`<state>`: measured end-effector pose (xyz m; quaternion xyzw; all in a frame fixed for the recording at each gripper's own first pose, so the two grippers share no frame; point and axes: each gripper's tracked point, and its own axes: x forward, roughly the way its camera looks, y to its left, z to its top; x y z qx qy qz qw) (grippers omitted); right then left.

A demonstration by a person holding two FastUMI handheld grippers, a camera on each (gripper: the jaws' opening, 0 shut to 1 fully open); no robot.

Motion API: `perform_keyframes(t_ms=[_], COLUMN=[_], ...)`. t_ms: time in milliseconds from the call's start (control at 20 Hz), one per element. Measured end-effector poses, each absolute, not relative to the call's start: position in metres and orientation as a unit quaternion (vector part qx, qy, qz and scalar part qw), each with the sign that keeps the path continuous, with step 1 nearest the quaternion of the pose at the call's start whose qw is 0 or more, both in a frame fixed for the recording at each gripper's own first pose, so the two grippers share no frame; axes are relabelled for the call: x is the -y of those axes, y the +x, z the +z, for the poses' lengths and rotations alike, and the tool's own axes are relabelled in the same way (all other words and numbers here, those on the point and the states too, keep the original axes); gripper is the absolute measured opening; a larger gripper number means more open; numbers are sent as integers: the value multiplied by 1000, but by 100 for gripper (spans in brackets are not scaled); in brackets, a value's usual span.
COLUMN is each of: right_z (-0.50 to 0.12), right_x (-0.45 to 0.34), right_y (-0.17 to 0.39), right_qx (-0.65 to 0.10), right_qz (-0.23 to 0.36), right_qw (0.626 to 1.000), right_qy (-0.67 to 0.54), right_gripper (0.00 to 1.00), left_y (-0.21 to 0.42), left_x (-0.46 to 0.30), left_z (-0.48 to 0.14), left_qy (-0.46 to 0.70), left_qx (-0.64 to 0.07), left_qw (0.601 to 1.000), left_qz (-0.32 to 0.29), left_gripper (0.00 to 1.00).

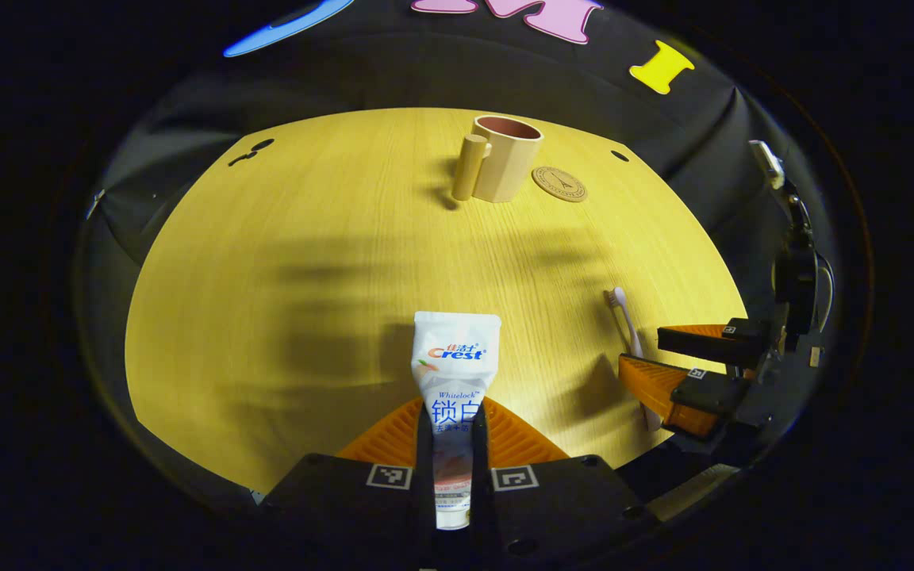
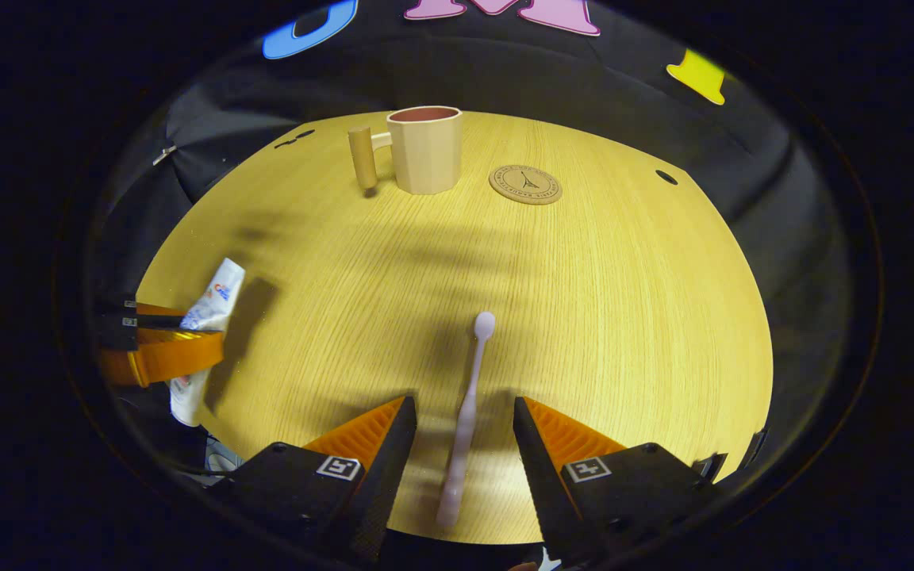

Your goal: Put the toothbrush and toothpaste on the desktop into the cup, then pick up the cup and place it on the coaster on the desktop.

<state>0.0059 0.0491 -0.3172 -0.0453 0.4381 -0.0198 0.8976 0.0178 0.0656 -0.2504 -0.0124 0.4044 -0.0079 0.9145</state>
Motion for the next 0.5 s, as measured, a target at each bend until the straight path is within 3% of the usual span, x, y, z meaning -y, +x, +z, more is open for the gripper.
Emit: perform_keyframes(t_ms=[150,200,250,500], right_z=[-322,-322,-324,-326], right_x=[-51,-50,-51,-50], right_y=[11,14,16,13], right_qx=[-454,-458,-464,-491], right_qz=[-31,-34,-35,-49], right_qw=[890,888,885,870], right_qy=[-22,-14,-6,11], right_gripper=[75,67,72,66], left_y=[7,5,1,-8], left_x=[-79,-82,-82,-84], left_z=[-249,-249,-250,-249], left_qy=[-6,-5,-9,-28], left_qx=[-396,-394,-393,-387], left_qw=[918,919,919,922], left_qz=[-1,1,3,16], left_gripper=[22,22,22,22])
